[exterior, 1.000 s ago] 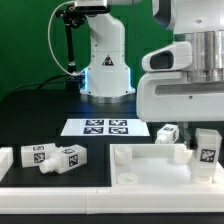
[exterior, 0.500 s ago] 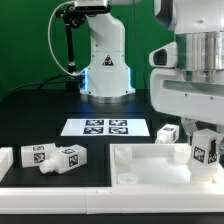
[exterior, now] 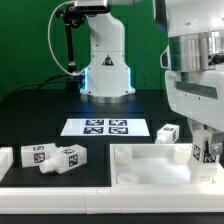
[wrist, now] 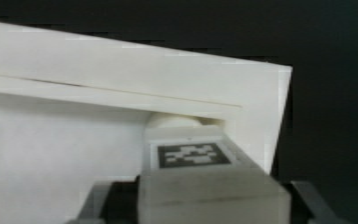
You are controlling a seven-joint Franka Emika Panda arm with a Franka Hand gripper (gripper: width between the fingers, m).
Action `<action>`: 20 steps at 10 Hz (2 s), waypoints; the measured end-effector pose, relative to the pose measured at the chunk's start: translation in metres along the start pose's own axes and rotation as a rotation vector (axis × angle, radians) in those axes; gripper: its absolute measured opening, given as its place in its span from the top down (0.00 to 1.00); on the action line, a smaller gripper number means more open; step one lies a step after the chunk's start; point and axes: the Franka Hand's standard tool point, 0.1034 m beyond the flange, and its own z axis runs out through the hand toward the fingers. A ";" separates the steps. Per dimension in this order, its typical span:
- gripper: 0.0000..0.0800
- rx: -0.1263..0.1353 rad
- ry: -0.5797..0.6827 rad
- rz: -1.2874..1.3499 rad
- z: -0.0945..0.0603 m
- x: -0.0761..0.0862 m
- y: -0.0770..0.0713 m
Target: Assemble one leg
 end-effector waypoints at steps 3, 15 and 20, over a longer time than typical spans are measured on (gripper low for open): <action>0.23 -0.022 -0.001 -0.513 0.003 -0.004 0.004; 0.63 0.001 0.056 -0.811 0.007 0.000 0.005; 0.63 0.036 0.002 0.015 0.011 -0.004 0.005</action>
Offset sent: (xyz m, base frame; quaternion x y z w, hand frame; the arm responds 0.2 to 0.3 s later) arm -0.0266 -0.0069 0.0001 0.0412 0.0469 -0.0765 0.9951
